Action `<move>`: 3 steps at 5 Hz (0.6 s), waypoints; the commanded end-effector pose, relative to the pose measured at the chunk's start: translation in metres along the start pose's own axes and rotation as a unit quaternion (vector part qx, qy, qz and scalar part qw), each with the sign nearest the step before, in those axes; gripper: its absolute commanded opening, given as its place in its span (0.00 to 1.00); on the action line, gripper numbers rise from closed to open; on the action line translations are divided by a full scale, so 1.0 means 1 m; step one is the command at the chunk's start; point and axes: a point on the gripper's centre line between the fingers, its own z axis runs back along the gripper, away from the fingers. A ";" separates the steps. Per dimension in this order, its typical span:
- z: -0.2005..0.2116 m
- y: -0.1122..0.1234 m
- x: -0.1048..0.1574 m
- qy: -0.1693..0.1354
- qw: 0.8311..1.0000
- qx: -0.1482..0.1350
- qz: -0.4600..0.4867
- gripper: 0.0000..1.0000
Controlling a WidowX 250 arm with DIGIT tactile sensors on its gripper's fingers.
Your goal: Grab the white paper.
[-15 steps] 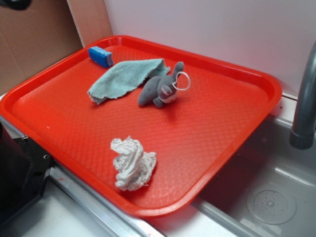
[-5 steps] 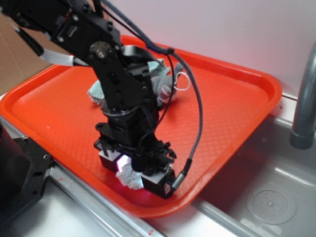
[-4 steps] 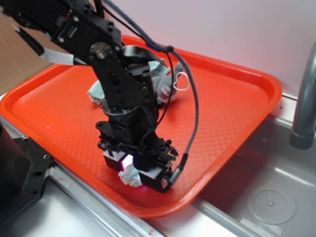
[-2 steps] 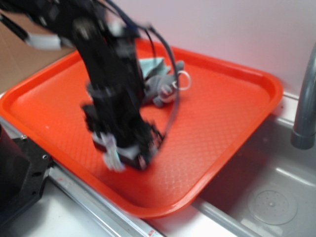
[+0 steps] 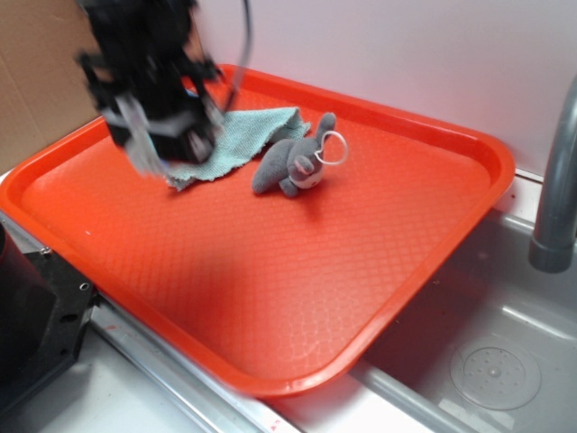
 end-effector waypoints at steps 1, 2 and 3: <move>0.045 0.037 0.031 -0.034 0.997 -0.005 0.068 0.00; 0.044 0.050 0.036 -0.036 0.996 0.002 0.086 0.00; 0.044 0.053 0.030 -0.033 0.994 0.022 0.104 0.00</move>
